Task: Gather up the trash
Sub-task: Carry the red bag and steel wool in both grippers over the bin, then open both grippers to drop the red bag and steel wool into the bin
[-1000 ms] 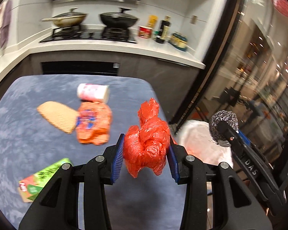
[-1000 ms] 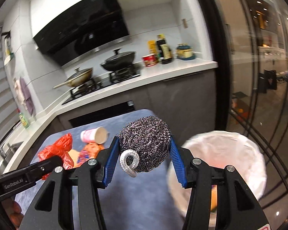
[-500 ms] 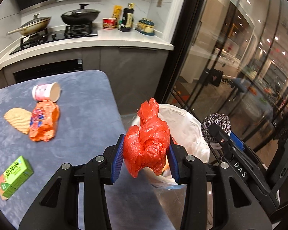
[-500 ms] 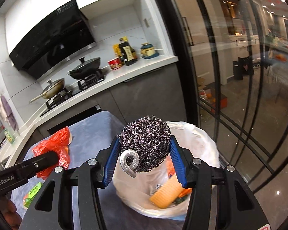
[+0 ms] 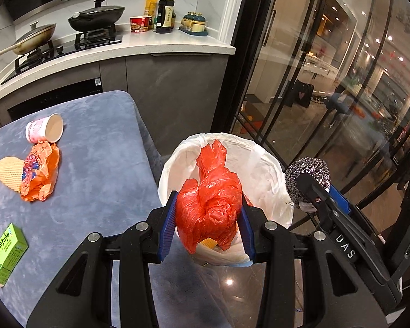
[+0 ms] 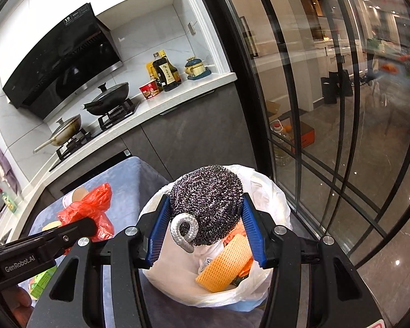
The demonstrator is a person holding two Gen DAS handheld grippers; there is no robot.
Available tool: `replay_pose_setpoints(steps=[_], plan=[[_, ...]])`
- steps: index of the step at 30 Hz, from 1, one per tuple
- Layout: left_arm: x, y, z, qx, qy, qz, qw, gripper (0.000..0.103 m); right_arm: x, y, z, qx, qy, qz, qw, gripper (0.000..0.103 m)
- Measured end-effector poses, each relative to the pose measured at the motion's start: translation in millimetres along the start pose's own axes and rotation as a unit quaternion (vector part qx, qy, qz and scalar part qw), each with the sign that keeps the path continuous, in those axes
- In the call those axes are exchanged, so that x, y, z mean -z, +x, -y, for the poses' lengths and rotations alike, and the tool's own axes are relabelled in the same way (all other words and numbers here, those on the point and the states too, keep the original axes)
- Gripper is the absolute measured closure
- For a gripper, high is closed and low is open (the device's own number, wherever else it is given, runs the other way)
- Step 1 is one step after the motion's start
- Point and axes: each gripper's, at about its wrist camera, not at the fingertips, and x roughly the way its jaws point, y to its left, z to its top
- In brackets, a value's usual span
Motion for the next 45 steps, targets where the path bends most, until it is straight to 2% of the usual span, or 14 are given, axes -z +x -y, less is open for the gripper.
replay_pose_setpoints(steps=[40, 43, 45], plan=[[-3.4, 16.5, 11.2, 0.000, -0.002, -0.009, 1.0000, 0.062, 0.3, 13.0, 8.6, 0.004, 0.008, -0.008, 1.000, 0.050], [-3.2, 16.1, 11.0, -0.003, -0.003, -0.008, 1.0000, 0.054, -0.4, 12.8, 8.5, 0.005, 0.008, -0.006, 1.000, 0.049], [-3.5, 14.4, 10.3, -0.009, -0.007, -0.001, 0.9999, 0.041, 1.7, 13.9, 10.2, 0.005, 0.008, -0.004, 1.000, 0.049]])
